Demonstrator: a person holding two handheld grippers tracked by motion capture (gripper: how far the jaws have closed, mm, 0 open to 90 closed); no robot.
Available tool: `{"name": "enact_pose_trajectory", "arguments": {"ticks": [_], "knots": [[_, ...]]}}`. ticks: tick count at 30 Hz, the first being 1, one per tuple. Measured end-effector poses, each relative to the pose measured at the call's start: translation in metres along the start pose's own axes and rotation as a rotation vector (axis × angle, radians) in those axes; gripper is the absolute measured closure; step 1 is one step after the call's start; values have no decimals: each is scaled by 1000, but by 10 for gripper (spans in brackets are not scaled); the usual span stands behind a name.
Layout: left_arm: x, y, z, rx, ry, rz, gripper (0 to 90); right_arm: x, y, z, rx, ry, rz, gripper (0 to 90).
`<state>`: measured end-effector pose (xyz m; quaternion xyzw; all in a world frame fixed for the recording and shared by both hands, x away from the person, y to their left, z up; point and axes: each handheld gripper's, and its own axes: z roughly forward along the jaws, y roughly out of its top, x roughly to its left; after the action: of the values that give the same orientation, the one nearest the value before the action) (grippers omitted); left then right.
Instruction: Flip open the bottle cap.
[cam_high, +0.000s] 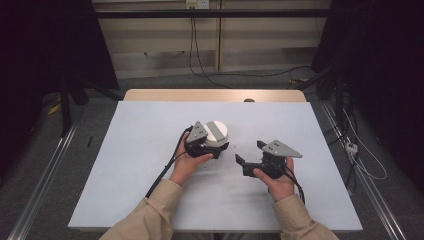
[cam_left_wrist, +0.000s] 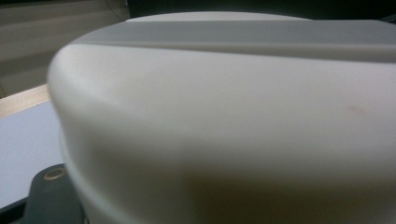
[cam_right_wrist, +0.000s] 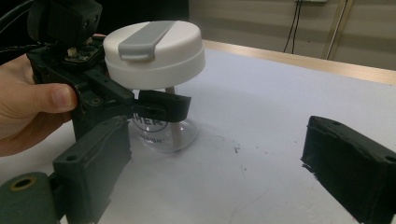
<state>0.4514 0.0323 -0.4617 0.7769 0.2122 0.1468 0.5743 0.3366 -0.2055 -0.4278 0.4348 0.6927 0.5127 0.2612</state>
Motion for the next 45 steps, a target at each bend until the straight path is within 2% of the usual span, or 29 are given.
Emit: {"name": "enact_pose_trajectory", "arguments": {"ticks": [4,8,9,10,11,12,13,15,16,17,18,21,23,27,33,45], "knots": [[0,0,0,3,-1,1,183,2,2,3,8,2,-9,95],[0,0,-1,5,2,3,183,4,7,7,8,16,-21,191],[0,0,-1,4,3,3,183,5,10,9,13,25,-22,264],[0,0,-1,4,2,4,183,5,10,9,13,25,-22,264],[0,0,-1,3,1,4,183,6,12,10,13,33,-24,306],[0,0,-1,2,2,3,183,9,15,12,21,53,-35,388],[0,0,-1,0,1,1,183,9,15,12,21,53,-35,388],[-1,-1,-1,-4,1,-1,183,11,19,14,22,68,-37,475],[-1,-1,-1,-4,1,-1,183,13,21,15,29,76,-39,535],[-1,-1,-1,-4,0,-2,183,16,24,18,35,90,-50,670],[-1,-1,-1,-4,1,-4,183,16,24,18,35,90,-50,670],[-1,-1,-1,-4,2,-3,183,20,27,20,47,106,-62,816],[-1,-1,-1,-4,2,-3,183,21,29,22,52,119,-62,877],[-1,-1,-1,-2,3,-5,183,25,30,28,84,134,-62,900],[-1,-1,-1,-3,4,5,183,27,31,34,98,129,-59,900],[-1,-1,-2,-3,5,5,183,30,34,37,81,141,-55,900]]}}
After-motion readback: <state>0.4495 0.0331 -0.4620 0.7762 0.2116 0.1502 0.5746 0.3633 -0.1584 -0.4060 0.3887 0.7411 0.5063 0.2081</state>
